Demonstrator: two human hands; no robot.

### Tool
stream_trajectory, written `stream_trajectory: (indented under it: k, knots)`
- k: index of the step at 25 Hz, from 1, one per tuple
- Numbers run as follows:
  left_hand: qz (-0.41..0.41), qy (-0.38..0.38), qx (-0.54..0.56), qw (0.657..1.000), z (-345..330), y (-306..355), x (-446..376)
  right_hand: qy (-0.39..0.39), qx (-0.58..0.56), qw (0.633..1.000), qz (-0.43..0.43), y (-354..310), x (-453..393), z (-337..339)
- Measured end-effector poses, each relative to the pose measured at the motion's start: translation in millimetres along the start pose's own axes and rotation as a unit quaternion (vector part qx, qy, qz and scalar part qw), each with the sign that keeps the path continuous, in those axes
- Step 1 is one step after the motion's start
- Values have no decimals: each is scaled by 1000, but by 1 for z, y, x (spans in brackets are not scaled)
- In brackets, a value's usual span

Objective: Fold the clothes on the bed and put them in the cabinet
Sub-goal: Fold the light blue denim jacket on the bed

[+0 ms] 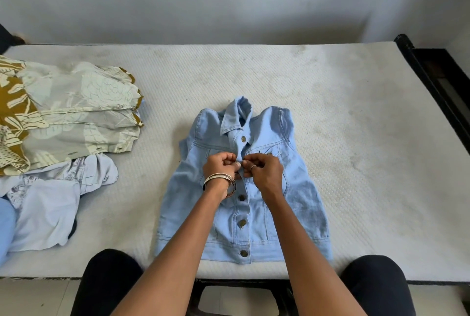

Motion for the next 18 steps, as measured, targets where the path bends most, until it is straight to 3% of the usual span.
stream_trajectory:
  k: [6,12,14,18]
  knots:
    - [-16,7,21,1000,6,-4,7,-70,6,998,5,0,0,1]
    - [-79,40,-59,994,9,-14,9,-124,114,985,21,-4,-3,4]
    - [-118,51,-113,985,8,-10,14,-122,189,974,33,-5,-6,2]
    - [-160,79,-165,970,2,-6,22,-57,209,976,23,-13,-5,-3]
Point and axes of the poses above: each hand's wrist, its own x-axis away from the middle knuckle, its own z-axis out of the back of the hand, y = z × x, the point moved 2 cm from there along -x, towards the middle knuckle
